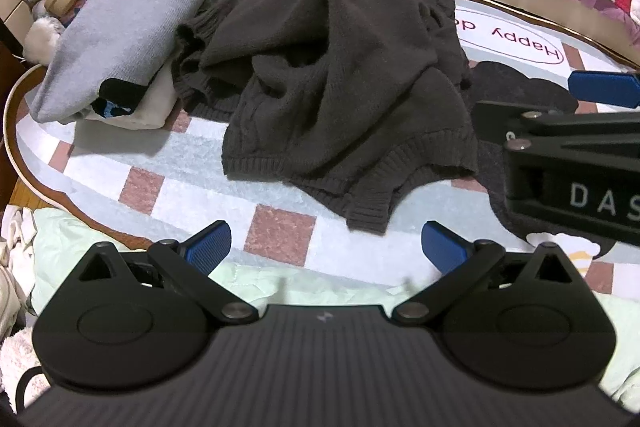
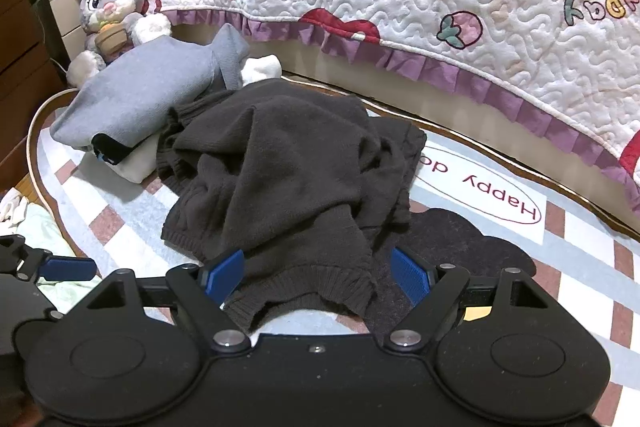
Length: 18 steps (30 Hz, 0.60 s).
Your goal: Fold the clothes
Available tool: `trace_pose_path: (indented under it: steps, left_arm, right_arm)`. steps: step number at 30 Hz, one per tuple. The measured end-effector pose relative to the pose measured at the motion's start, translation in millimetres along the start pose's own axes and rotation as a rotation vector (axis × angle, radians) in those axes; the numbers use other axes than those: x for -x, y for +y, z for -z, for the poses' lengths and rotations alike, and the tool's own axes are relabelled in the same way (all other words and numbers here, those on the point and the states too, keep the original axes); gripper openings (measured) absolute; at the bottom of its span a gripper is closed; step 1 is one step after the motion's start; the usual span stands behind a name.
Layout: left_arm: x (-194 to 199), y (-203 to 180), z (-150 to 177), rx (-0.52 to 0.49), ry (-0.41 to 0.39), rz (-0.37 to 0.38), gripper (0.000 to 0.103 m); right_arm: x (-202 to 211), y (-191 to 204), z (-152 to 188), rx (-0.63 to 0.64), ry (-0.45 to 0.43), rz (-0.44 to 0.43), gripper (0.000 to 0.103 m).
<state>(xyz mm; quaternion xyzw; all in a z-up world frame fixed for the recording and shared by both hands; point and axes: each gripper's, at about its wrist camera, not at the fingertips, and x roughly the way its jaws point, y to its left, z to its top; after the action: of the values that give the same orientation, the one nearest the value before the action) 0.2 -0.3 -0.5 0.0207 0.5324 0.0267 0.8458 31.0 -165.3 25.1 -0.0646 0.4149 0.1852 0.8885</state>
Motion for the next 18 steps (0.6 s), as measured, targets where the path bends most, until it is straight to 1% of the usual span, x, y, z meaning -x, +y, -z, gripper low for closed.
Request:
trace_pose_path:
  steps: [4,5,9,13,18]
  left_arm:
    - [-1.9,-1.4,0.0,-0.003,0.006,-0.011,0.103]
    - [-2.4,-1.7,0.0,-0.004,0.007,-0.014,0.103]
    - [-2.6,-1.0,0.0,-0.005,0.01,-0.014,0.103]
    - [-1.4,1.7,0.0,-0.004,0.01,-0.004,0.103]
    - [-1.1,3.3,-0.5,0.0,0.016,-0.001,0.103]
  right_arm:
    - [2.4,-1.6,-1.8,-0.007,-0.011,0.005,0.084]
    - [1.7,3.2,-1.6,0.003,-0.012,0.013,0.084]
    - [-0.5,-2.5,-3.2,-0.012,-0.002,-0.005,0.084]
    - [2.3,0.7,-1.3,-0.011,-0.017,-0.034,0.084]
    - [3.9,0.1,-2.8,-0.011,-0.029,-0.032,0.084]
